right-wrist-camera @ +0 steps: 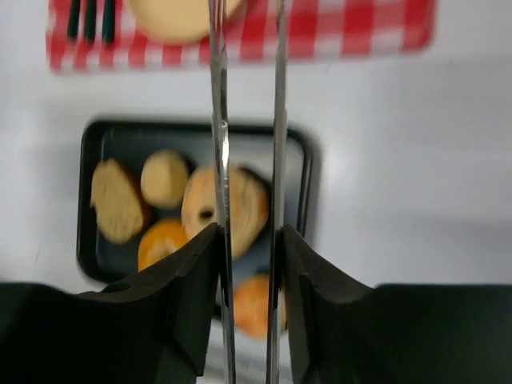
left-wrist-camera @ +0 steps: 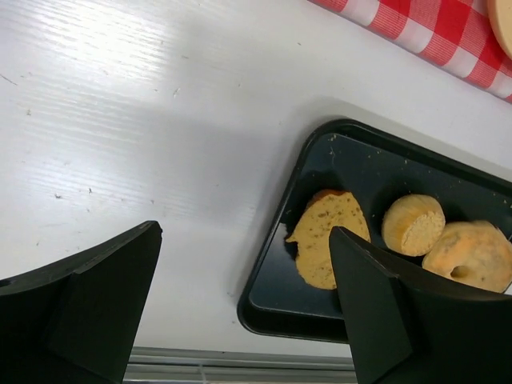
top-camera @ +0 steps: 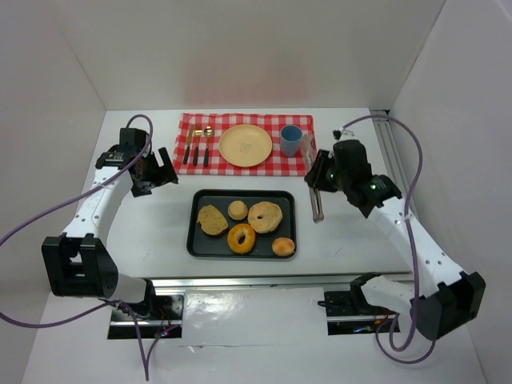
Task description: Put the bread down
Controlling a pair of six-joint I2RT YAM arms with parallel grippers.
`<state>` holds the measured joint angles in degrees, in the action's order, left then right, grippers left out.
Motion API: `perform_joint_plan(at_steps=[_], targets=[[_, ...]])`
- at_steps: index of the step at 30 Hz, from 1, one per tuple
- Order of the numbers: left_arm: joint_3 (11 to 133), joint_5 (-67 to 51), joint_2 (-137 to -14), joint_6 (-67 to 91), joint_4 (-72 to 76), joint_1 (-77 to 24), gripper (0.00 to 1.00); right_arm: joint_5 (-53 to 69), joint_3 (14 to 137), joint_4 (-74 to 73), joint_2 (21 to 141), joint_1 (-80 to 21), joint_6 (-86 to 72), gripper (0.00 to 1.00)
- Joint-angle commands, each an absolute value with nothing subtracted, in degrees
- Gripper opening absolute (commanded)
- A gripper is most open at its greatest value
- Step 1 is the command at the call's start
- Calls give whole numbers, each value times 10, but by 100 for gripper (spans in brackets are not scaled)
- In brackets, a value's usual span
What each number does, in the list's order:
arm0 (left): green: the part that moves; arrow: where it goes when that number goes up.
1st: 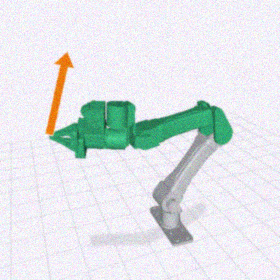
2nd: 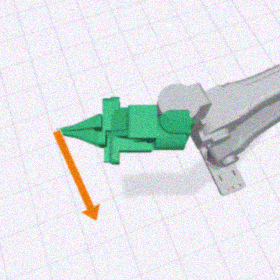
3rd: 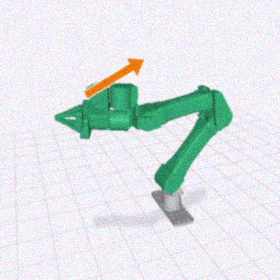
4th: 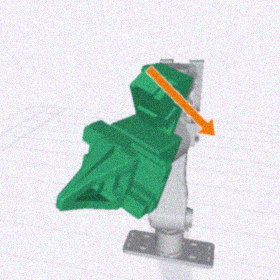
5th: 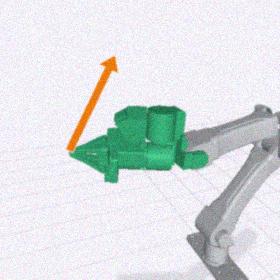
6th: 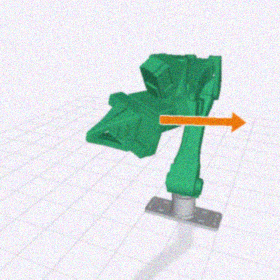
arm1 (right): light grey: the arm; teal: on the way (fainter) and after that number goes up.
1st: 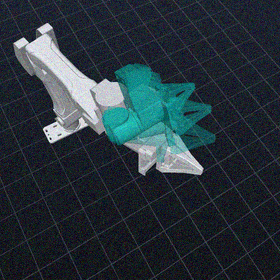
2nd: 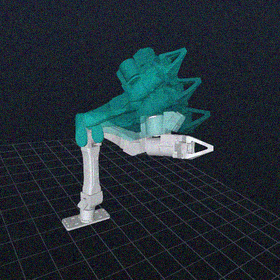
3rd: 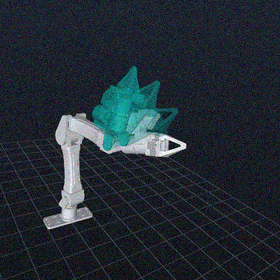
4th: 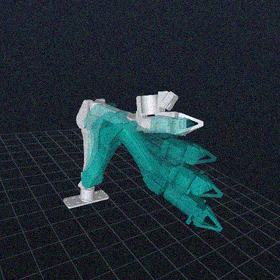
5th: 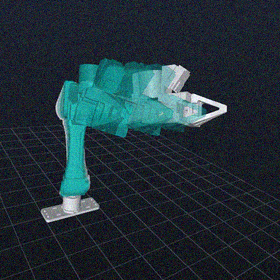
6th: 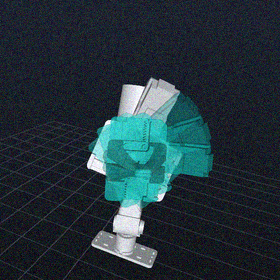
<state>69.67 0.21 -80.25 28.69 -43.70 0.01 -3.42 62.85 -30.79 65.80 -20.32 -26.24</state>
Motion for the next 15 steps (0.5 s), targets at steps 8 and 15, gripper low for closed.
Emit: perform_joint_plan(at_steps=[8,15], targets=[[685,-213,-794,255,-355,-88,100,155,570,-487,544,-282,-345,52],[679,-219,-756,244,-355,-107,100,137,570,-505,571,-301,-351,59]])
